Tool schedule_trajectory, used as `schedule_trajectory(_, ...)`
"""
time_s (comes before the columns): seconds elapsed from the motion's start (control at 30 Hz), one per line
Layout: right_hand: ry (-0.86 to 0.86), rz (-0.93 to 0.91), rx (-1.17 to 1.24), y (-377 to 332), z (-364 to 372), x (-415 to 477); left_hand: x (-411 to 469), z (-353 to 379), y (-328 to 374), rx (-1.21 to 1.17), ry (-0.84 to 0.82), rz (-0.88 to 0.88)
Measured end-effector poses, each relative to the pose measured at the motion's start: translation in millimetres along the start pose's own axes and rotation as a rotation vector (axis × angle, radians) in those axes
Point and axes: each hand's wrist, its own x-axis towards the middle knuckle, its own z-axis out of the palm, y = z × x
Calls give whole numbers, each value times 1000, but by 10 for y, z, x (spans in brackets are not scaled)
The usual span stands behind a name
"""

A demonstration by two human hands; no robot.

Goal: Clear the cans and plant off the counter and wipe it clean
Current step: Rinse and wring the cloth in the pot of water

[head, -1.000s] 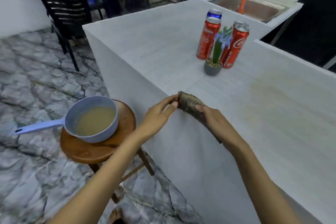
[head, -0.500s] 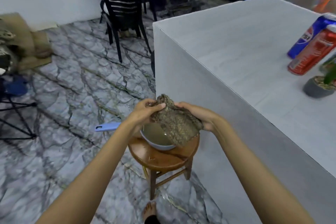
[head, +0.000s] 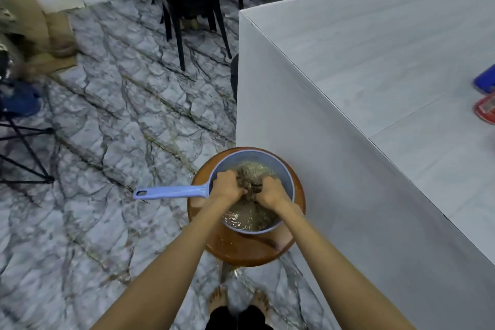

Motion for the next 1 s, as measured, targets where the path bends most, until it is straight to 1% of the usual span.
schedule_trajectory(0.13, 6, 38, 23, 16, 83, 14, 45, 148, 31, 9, 12, -60)
schedule_trajectory(0.2, 7, 60, 9, 16, 79, 32, 49, 142, 67, -40, -1, -109)
schedule_trajectory(0.3, -39, 89, -12, 18, 64, 51, 83, 78, 31, -248, -66, -174)
schedule_trajectory(0.37, -62, 98, 20, 16, 47, 40, 78, 71, -2, -377, -112, -193)
schedule_trajectory(0.4, -65, 96, 53, 13, 42, 30, 59, 84, 7, -486, -139, -201)
schedule_trajectory(0.43, -64, 94, 85, 8, 35, 15, 43, 102, 33, -599, -142, -216)
schedule_trajectory(0.47, -64, 90, 107, 3, 27, -6, 51, 135, 59, -674, -106, -245)
schedule_trajectory(0.5, -65, 78, 119, 2, 24, -26, 61, 172, 79, -689, -32, -263)
schedule_trajectory(0.57, -66, 41, 128, 3, 21, -52, 68, 242, 101, -555, 110, -282)
schedule_trajectory(0.6, -61, 33, 134, -3, 11, -64, 61, 274, 101, -477, 144, -275)
schedule_trajectory(0.7, -36, 48, 184, -12, -37, -89, 46, 316, 101, -379, 129, -231)
schedule_trajectory(0.8, -41, 42, 191, -7, -69, -105, 77, 258, 110, -231, 115, -203)
schedule_trajectory(0.87, -33, 33, 182, -2, -71, -122, 108, 219, 111, -234, 103, -224)
schedule_trajectory(0.9, -22, 32, 188, 2, -69, -124, 120, 216, 108, -276, 112, -239)
schedule_trajectory(1.0, 23, 65, 199, -2, -68, -110, 96, 193, 129, -538, 190, -333)
